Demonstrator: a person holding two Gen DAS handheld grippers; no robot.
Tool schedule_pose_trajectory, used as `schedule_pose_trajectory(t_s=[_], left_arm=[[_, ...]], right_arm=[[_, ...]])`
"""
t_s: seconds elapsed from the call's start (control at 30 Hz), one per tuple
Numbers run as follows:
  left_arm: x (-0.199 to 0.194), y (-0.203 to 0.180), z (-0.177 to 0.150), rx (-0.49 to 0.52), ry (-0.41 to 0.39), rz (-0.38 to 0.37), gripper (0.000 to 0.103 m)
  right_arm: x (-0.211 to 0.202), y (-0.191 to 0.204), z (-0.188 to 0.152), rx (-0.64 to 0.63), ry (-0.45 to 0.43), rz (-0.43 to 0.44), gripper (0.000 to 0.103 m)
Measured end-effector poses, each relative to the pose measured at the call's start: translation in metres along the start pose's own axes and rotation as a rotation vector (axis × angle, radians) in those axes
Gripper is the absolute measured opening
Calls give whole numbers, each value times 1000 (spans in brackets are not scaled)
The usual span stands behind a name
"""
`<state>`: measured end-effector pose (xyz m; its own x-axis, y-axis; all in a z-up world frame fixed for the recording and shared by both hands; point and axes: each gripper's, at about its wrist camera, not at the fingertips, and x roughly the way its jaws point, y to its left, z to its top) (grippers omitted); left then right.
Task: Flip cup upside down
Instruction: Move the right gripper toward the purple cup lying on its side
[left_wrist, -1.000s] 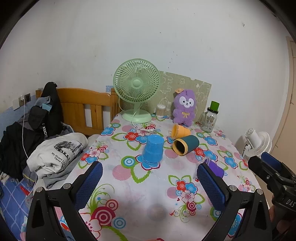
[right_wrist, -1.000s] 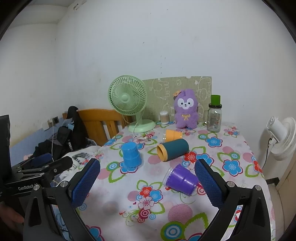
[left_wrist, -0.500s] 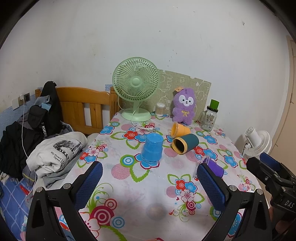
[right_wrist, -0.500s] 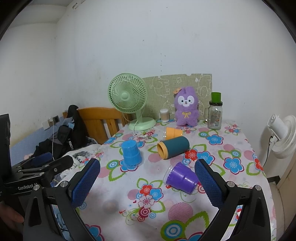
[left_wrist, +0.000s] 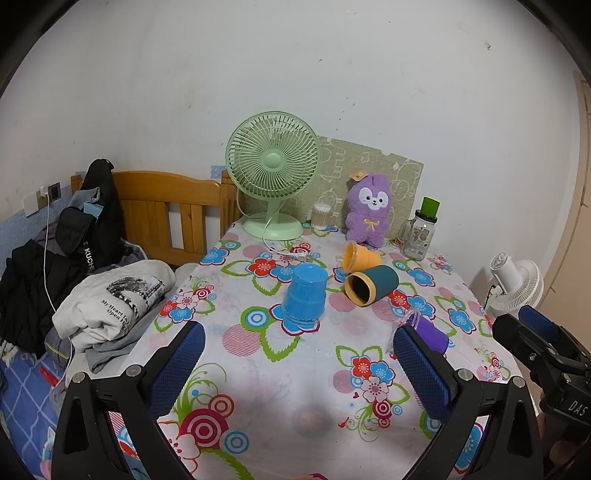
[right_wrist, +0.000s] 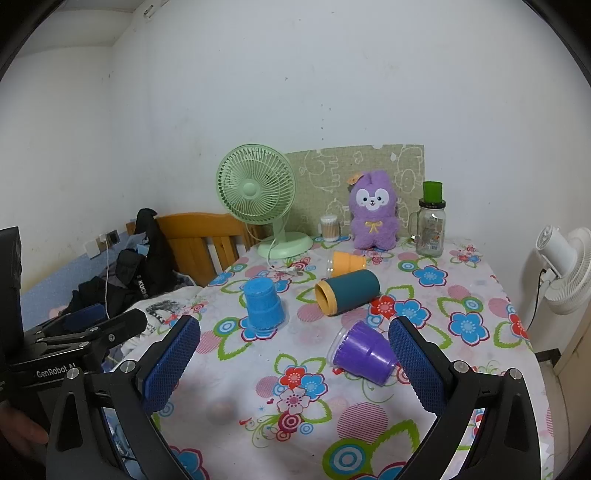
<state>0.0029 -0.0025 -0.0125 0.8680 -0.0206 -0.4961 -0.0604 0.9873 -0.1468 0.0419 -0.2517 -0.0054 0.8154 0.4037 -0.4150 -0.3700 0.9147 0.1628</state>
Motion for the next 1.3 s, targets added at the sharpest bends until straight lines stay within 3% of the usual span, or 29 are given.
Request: schedule_pose_trajectory(t_s=[0.5,0.77,0.97,1.13,1.2,1.3], left_arm=[[24,6,-11,-27,73,11,103],[62,-7,-33,-34,205,10,103],[90,-11,-38,-57,261,12,103],[112,-24,-49,-64,325,-4,103],[122,-31,-56,-49,356,-9,103],[133,-37,-62,-36,393,-14,103]], right_arm=[[19,-17,-7,11,64,-11,103],[61,-45,-23,40,206,-20,103],[97,-62,-8,-129,263,-41,103],[137,-81,-15,-238,397,36,103],[156,-89,-23,-231,467,65,103],[172,-92,-32,-206,505,114,103]])
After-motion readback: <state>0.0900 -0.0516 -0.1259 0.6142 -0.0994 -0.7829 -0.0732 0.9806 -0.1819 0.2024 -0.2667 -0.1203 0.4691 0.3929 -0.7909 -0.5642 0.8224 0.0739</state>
